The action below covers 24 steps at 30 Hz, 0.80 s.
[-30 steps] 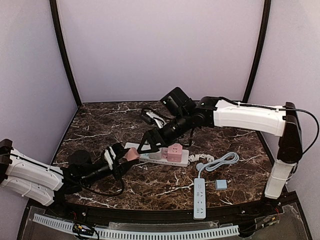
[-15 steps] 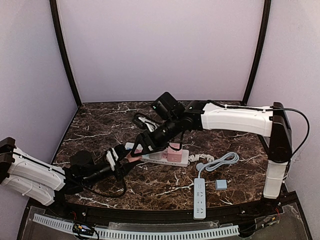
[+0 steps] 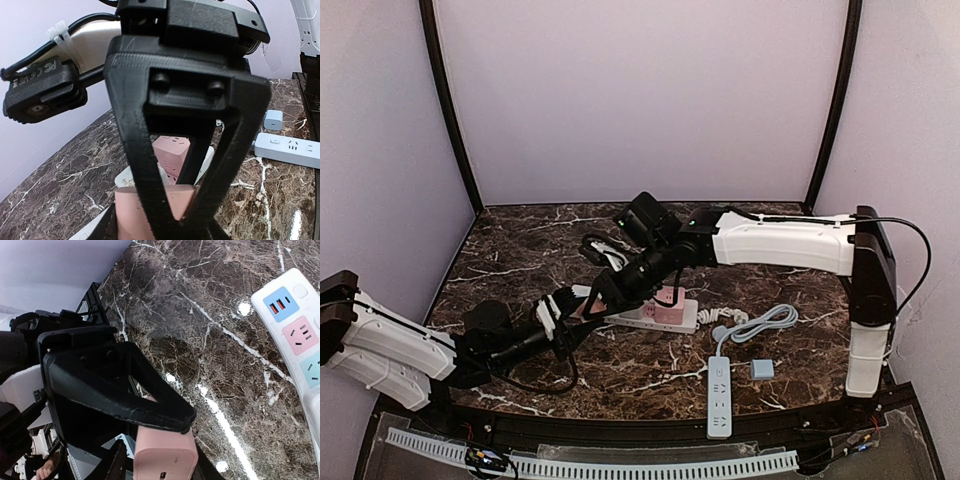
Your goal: Insert the plug
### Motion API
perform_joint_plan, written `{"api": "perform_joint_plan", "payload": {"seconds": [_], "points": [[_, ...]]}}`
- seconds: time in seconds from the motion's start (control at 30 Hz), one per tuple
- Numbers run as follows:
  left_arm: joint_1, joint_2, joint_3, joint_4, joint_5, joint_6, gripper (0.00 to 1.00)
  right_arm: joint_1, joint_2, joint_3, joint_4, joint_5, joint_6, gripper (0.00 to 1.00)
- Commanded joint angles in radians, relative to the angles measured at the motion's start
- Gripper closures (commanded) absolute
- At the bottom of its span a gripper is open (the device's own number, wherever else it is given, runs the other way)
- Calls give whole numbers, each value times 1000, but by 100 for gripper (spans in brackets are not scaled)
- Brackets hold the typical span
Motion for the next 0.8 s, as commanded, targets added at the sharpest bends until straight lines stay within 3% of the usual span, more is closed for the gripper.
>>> {"api": "perform_joint_plan", "payload": {"seconds": [0.0, 0.23, 0.33, 0.47, 0.57, 0.77], "points": [[-5, 17, 31, 38, -2, 5, 89, 19, 16, 30, 42, -46, -16, 66], [-5, 24, 30, 45, -10, -1, 88, 23, 8, 16, 46, -42, -25, 100], [-5, 20, 29, 46, -13, -5, 86, 26, 0, 10, 47, -32, -30, 100], [-5, 4, 29, 31, -30, -19, 75, 26, -13, -1, 47, -22, -49, 100], [-6, -13, 29, 1, -41, -38, 44, 27, -26, -10, 42, -2, -71, 100], [-5, -76, 10, -46, -51, -65, 4, 26, -43, -13, 0, 84, -140, 100]]}}
